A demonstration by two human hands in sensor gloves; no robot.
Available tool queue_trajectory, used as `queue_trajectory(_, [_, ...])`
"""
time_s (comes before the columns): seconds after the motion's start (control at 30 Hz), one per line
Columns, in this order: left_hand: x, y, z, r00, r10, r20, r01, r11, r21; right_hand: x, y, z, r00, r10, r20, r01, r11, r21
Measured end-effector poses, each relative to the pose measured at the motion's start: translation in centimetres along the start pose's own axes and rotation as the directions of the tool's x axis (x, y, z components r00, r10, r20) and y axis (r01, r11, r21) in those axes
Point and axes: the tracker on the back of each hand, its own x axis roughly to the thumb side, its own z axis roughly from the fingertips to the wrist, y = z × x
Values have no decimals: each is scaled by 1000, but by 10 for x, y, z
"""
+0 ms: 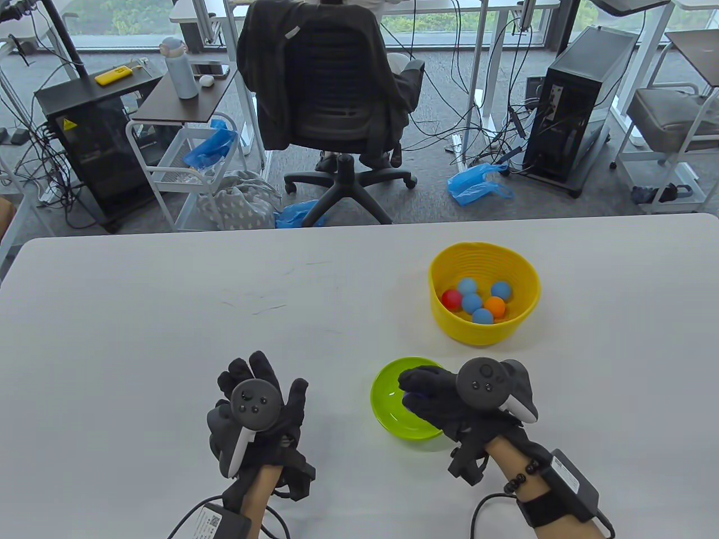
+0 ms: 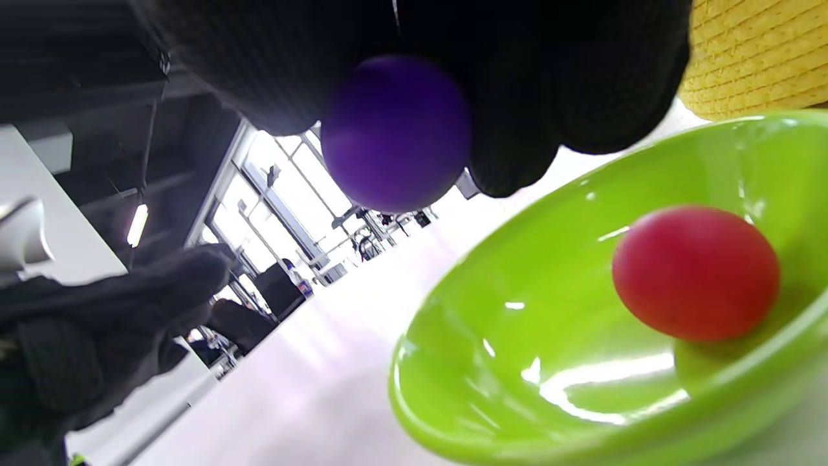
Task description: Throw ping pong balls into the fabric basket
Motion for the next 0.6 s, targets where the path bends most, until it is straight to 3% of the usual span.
queue_trajectory(0.27, [0, -1, 0, 1000, -5, -1, 5, 1000, 0, -25, -37, 11, 956, -293, 1, 290, 943, -162])
queue_trajectory(0.6, [1, -1, 0, 1000, -7, -3, 7, 1000, -3, -73, -63, 20, 783, -620, -42, 560, 732, -388])
